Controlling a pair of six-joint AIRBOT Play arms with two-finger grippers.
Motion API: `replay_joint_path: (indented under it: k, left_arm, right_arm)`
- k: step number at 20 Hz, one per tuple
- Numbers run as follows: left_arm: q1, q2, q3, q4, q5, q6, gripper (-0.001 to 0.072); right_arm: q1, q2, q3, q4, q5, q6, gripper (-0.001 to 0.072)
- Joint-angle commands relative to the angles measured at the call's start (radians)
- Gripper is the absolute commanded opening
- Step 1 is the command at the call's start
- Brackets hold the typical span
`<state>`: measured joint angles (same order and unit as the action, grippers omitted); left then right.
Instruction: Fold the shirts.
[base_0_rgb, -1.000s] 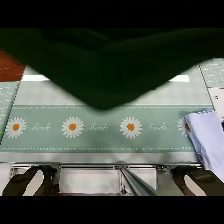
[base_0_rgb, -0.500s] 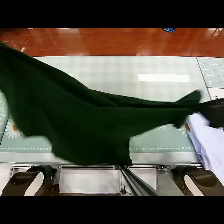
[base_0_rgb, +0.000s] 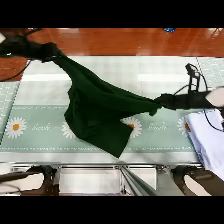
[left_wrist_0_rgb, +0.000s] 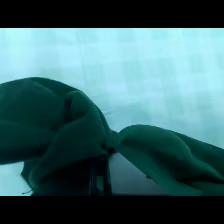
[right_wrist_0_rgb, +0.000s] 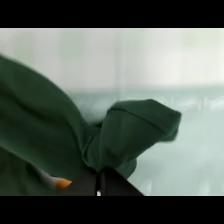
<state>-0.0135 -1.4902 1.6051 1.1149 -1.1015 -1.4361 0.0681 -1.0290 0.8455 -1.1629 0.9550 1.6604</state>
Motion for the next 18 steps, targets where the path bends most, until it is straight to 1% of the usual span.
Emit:
replay_joint_path:
  k: [1,2,3,4,5,6,7,9,11,12,13,15,16,18]
  left_arm:
    - [-0.007,-0.229,0.169,0.001,-0.124,-0.095,0.0242]
    - [-0.005,-0.251,0.183,0.013,-0.171,-0.094,0.0496]
    - [0.003,-0.262,0.186,0.055,-0.224,-0.095,0.0506]
    - [0.013,-0.266,0.186,0.103,-0.271,-0.096,0.0505]
    - [0.031,-0.265,0.186,0.154,-0.330,-0.096,0.0506]
    - [0.058,-0.260,0.183,0.182,-0.385,-0.099,0.0506]
    - [0.096,-0.246,0.168,0.183,-0.419,-0.128,0.0506]
    - [0.156,-0.195,0.087,0.179,-0.463,-0.139,0.0506]
    - [0.193,-0.087,-0.103,0.179,-0.433,-0.121,0.0505]
    - [0.206,-0.013,-0.238,0.176,-0.385,-0.121,0.0505]
    - [0.214,0.061,-0.377,0.170,-0.332,-0.119,0.0505]
    - [0.227,0.211,-0.654,0.113,-0.261,-0.072,0.0505]
    - [0.234,0.278,-0.771,0.064,-0.248,-0.049,0.0505]
    - [0.244,0.386,-0.936,-0.040,-0.232,-0.016,0.0505]
  right_arm:
    - [-0.091,-0.248,0.085,0.075,-0.086,-0.010,0.0023]
    - [-0.127,-0.302,0.121,0.101,-0.075,-0.018,0.0023]
    - [-0.159,-0.340,0.150,0.127,-0.067,-0.019,0.0065]
    - [-0.193,-0.370,0.176,0.161,-0.058,-0.020,0.0289]
    - [-0.227,-0.385,0.200,0.180,-0.040,-0.031,0.0412]
    - [-0.269,-0.388,0.230,0.181,-0.006,-0.037,0.0407]
    - [-0.318,-0.384,0.261,0.181,0.039,-0.053,0.0406]
    - [-0.423,-0.357,0.291,0.164,0.146,-0.093,0.0405]
    - [-0.510,-0.322,0.282,0.045,0.254,-0.117,0.0405]
    - [-0.539,-0.301,0.256,-0.027,0.282,-0.127,0.0405]
    - [-0.561,-0.272,0.201,-0.084,0.284,-0.127,0.0405]
    - [-0.578,-0.212,0.047,-0.095,0.244,-0.158,0.0405]
    - [-0.578,-0.182,-0.025,-0.075,0.209,-0.175,0.0405]
    - [-0.578,-0.133,-0.134,0.028,0.139,-0.236,0.0405]
